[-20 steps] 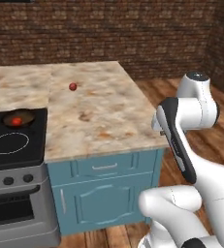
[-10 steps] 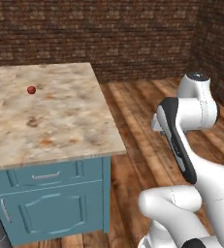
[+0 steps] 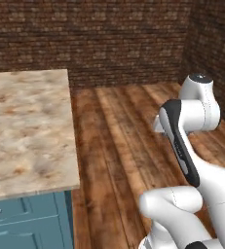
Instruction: Place the pan on the rear right burner on the stove. Then place the tomato and the onion in the pan and turn on the rear right burner.
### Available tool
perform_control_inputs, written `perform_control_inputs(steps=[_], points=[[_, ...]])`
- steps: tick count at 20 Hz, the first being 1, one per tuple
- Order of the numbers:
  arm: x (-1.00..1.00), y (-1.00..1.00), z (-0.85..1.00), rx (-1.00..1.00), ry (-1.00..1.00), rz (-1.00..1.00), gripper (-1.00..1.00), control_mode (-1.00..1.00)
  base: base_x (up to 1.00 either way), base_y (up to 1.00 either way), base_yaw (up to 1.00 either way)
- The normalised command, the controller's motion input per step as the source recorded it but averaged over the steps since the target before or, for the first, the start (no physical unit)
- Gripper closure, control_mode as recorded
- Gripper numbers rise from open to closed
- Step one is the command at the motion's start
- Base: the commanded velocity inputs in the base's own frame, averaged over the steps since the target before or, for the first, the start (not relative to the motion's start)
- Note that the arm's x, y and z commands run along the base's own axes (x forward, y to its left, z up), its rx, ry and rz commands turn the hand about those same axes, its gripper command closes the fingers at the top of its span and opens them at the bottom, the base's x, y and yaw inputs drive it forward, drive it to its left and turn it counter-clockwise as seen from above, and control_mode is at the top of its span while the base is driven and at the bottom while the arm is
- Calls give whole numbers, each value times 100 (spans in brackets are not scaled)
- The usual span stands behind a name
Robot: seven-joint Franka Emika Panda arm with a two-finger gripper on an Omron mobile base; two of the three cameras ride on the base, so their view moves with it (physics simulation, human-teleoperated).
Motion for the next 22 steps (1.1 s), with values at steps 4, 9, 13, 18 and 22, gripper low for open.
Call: perform_control_inputs(steps=[4,9,13,18,22], points=[[0,0,0,0,0,0,-100,100,100,-59,0],[0,0,0,0,0,0,-100,100,100,-56,2],[0,0,0,0,0,0,-100,100,100,-68,23],[0,0,0,0,0,0,-100,100,86,-68,48],[0,0,0,0,0,0,-100,100,70,-54,61]])
